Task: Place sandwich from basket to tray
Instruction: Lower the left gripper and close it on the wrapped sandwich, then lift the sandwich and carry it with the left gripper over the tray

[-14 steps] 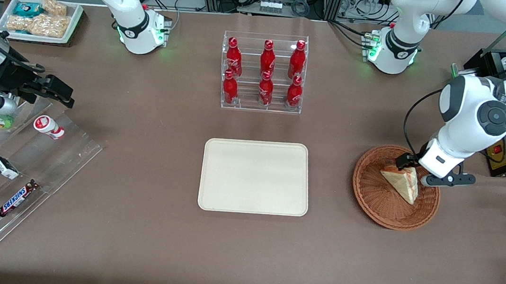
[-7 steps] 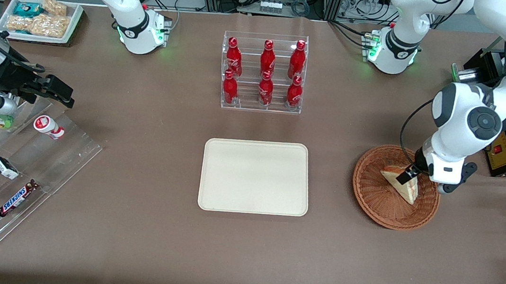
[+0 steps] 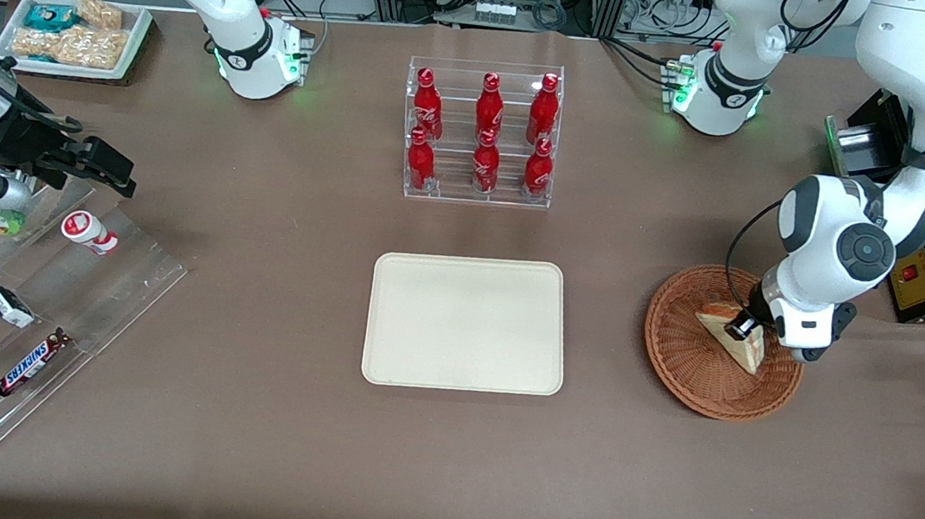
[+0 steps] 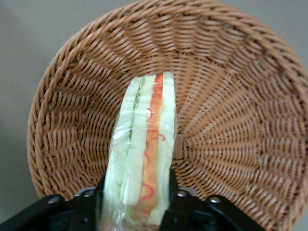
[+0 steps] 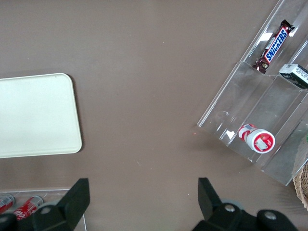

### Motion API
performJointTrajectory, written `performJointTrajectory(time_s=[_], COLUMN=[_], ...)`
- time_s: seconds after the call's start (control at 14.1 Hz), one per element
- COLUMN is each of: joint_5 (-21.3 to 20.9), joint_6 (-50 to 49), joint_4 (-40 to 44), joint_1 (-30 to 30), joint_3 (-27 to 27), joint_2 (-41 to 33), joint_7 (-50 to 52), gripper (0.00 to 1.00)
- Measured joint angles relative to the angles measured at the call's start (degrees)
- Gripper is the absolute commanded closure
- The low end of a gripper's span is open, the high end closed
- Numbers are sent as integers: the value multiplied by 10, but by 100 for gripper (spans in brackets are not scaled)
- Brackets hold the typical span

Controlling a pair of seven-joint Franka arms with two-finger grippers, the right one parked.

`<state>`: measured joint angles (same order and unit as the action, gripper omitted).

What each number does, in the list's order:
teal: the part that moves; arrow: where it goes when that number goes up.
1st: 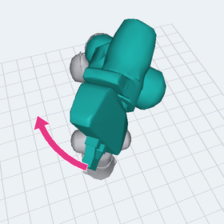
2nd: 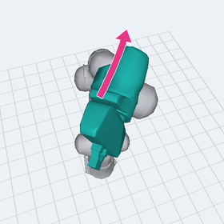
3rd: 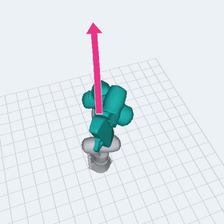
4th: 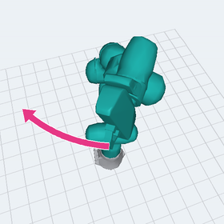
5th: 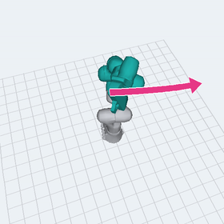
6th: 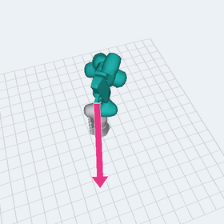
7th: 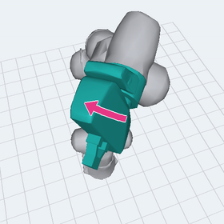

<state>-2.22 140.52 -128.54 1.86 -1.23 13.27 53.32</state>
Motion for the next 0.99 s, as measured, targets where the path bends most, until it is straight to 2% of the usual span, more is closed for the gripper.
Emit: performJointTrajectory(time_s=[0.21,0.42,0.64,0.99], joint_5=[0,0,0,0], joint_6=[-78,-161,-161,-145], joint_4=[57,134,166,289], joint_1=[3,41,114,260], joint_3=[-7,-18,-22,-25], joint_2=[-2,-3,13,113], joint_7=[-2,-3,-2,-1], gripper=[99,98,93,93])
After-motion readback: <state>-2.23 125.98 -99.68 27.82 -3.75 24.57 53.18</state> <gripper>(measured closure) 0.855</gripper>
